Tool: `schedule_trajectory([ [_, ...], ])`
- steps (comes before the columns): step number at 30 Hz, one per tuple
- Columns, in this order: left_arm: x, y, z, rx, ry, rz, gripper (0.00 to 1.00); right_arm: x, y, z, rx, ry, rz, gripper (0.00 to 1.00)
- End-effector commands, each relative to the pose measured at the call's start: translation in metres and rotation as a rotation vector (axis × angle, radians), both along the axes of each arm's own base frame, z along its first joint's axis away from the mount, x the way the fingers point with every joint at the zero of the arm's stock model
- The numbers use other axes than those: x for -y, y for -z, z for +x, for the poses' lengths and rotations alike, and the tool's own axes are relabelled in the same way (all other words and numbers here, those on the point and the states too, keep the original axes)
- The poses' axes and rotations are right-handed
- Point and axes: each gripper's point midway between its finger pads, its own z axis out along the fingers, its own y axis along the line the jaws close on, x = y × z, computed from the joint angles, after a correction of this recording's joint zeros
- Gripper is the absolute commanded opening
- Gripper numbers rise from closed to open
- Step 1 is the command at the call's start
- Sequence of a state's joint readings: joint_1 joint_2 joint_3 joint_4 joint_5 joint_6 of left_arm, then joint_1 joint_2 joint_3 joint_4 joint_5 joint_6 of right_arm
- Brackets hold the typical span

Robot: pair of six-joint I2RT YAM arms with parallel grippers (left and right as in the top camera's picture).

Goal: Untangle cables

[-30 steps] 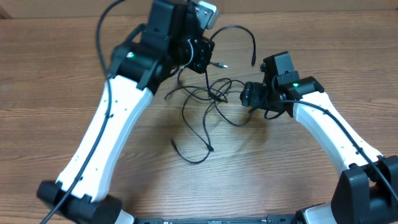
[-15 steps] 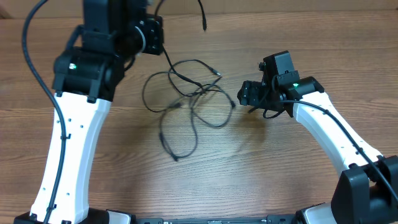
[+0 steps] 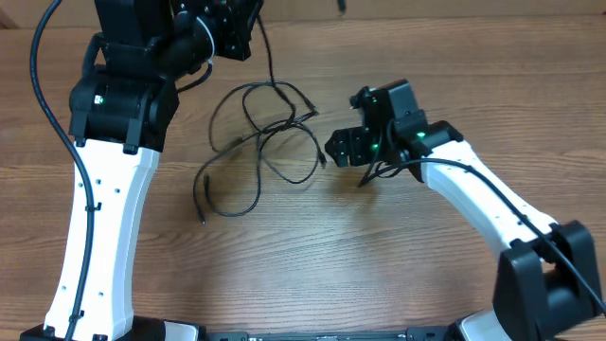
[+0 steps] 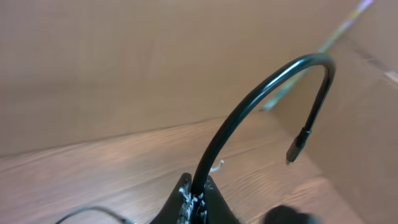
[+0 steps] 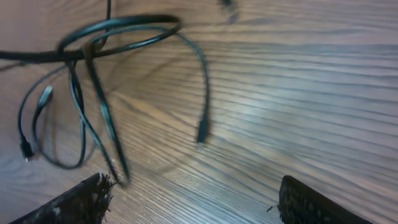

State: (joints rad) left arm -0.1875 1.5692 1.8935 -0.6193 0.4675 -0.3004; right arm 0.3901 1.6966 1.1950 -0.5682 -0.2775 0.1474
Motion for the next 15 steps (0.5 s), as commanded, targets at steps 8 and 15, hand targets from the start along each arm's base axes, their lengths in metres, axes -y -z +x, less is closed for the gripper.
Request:
schedule_trajectory([
  [8, 0.011, -0.031, -0.017, 0.031, 0.078, -0.102, 0.04, -0.033, 0.024, -0.015, -0.079, -0.125, 0.084, 0.75],
  [15, 0.009, -0.03, -0.016, 0.06, 0.078, -0.063, 0.04, 0.001, 0.036, 0.006, -0.004, 0.007, -0.109, 0.04],
])
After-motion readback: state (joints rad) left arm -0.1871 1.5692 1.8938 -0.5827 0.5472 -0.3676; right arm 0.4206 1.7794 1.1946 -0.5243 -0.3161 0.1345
